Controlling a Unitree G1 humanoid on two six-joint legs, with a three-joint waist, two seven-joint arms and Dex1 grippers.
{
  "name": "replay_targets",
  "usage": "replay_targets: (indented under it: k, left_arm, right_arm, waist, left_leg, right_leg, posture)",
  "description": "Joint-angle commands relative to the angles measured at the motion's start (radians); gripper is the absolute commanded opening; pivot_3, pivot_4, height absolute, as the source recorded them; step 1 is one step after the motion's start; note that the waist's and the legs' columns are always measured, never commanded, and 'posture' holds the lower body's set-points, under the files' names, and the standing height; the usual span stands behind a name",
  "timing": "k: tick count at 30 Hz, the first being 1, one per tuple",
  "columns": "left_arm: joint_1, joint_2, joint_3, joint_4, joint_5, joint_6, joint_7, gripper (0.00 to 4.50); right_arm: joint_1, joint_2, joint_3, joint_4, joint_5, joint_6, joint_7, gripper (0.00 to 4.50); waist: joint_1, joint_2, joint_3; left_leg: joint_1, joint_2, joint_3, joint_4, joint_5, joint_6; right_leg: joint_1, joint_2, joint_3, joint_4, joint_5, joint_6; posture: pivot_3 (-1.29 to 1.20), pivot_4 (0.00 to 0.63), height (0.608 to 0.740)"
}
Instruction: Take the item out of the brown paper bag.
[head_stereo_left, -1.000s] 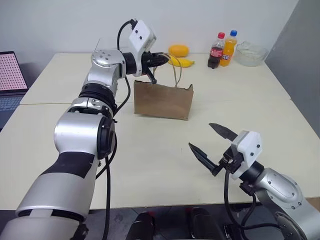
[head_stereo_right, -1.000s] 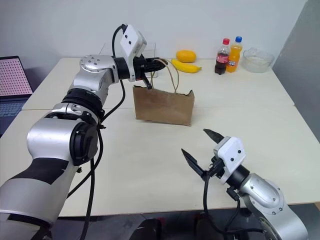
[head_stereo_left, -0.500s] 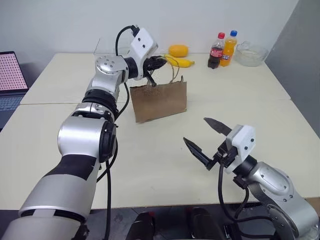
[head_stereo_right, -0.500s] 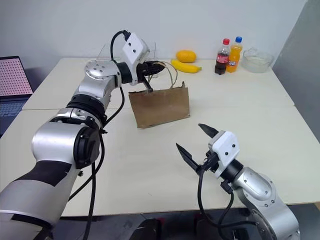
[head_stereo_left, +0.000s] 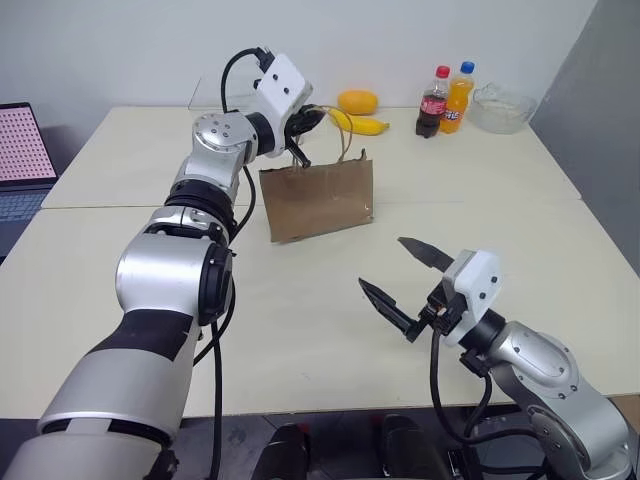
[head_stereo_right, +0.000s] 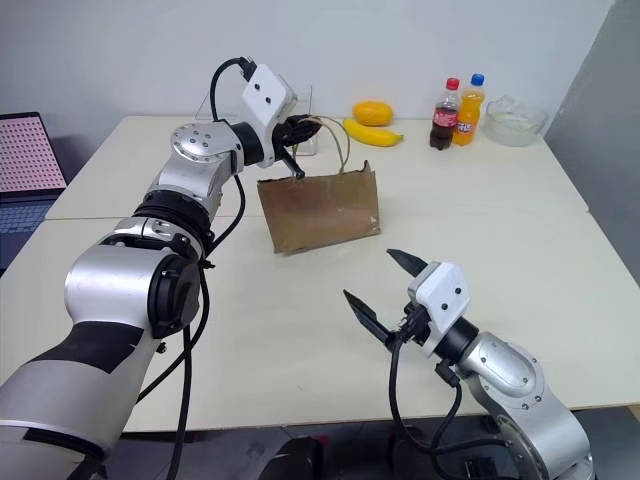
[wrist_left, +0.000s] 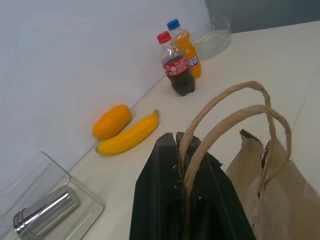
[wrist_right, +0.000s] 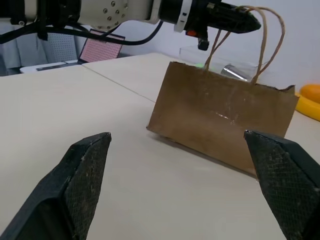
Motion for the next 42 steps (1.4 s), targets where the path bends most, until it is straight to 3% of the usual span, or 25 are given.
replay_targets:
  k: [1, 8, 9, 11, 23, 36, 39, 42]
  left_arm:
    - [-0.036, -0.003, -0.006, -0.015, 0.010, -0.047, 0.034, 0.03]
    - [-0.025, -0.013, -0.013, -0.014, 0.021, -0.069, 0.029, 0.03]
    - [-0.022, -0.012, -0.012, -0.014, 0.021, -0.068, 0.025, 0.21]
    - [-0.015, -0.010, -0.009, -0.013, 0.017, -0.063, 0.005, 0.60]
    - [0.033, 0.038, 0.026, -0.024, -0.027, -0.027, -0.099, 4.32]
    - [0.116, 0.128, 0.115, -0.121, -0.187, 0.068, -0.339, 4.32]
    - [0.176, 0.148, 0.137, -0.225, -0.245, 0.114, -0.376, 4.32]
    - [0.295, 0.158, 0.146, -0.445, -0.299, 0.197, -0.364, 4.32]
  right_arm:
    - [-0.019, -0.005, -0.011, -0.016, 0.040, 0.014, 0.028, 4.50]
    - [-0.030, -0.012, -0.018, -0.010, 0.058, 0.030, 0.043, 4.50]
    - [-0.032, -0.013, -0.018, -0.008, 0.058, 0.031, 0.044, 4.50]
    - [-0.036, -0.012, -0.018, -0.005, 0.058, 0.032, 0.045, 4.50]
    - [-0.063, -0.016, -0.006, 0.021, 0.039, 0.033, 0.045, 4.50]
    - [-0.073, -0.026, -0.029, 0.066, 0.004, -0.090, 0.107, 4.50]
    - [-0.076, -0.027, -0.036, 0.075, -0.002, -0.103, 0.113, 4.50]
    - [-0.075, -0.029, -0.047, 0.077, 0.002, -0.099, 0.116, 4.50]
  waist:
    - [0.000, 0.000, 0.000]
    - [-0.001, 0.000, 0.000]
    - [-0.001, 0.000, 0.000]
    - [-0.001, 0.000, 0.000]
    - [-0.002, 0.000, 0.000]
    - [-0.002, 0.000, 0.000]
    - [-0.003, 0.000, 0.000]
    - [-0.004, 0.001, 0.000]
  left_leg:
    - [0.000, 0.000, 0.000, 0.000, 0.000, 0.000]
    - [0.000, 0.000, 0.000, 0.000, 0.000, 0.000]
    - [0.000, 0.000, 0.000, 0.000, 0.000, 0.000]
    - [0.000, 0.000, 0.000, 0.000, 0.000, 0.000]
    - [0.000, 0.000, 0.000, 0.001, 0.000, 0.000]
    - [-0.001, 0.000, 0.000, 0.002, 0.000, 0.000]
    - [0.000, 0.000, 0.000, 0.002, 0.000, 0.000]
    - [0.000, 0.000, -0.001, 0.002, 0.000, 0.000]
  right_leg:
    - [0.000, 0.000, 0.000, 0.000, 0.000, 0.000]
    - [0.000, 0.000, 0.000, 0.000, 0.000, 0.000]
    - [0.000, 0.000, 0.000, 0.000, 0.000, 0.000]
    - [0.000, 0.000, 0.000, 0.000, 0.000, 0.000]
    - [0.000, 0.000, 0.000, 0.001, 0.000, 0.000]
    - [0.000, 0.000, 0.000, 0.001, 0.000, 0.000]
    - [0.000, 0.000, 0.000, 0.001, 0.000, 0.000]
    - [0.000, 0.000, 0.000, 0.002, 0.000, 0.000]
  posture:
    - [0.00, 0.150, 0.740]
    - [0.00, 0.150, 0.740]
    - [0.00, 0.150, 0.740]
    - [0.00, 0.150, 0.740]
    - [0.00, 0.150, 0.740]
    - [0.00, 0.150, 0.740]
    - [0.00, 0.150, 0.740]
    - [0.00, 0.150, 0.740]
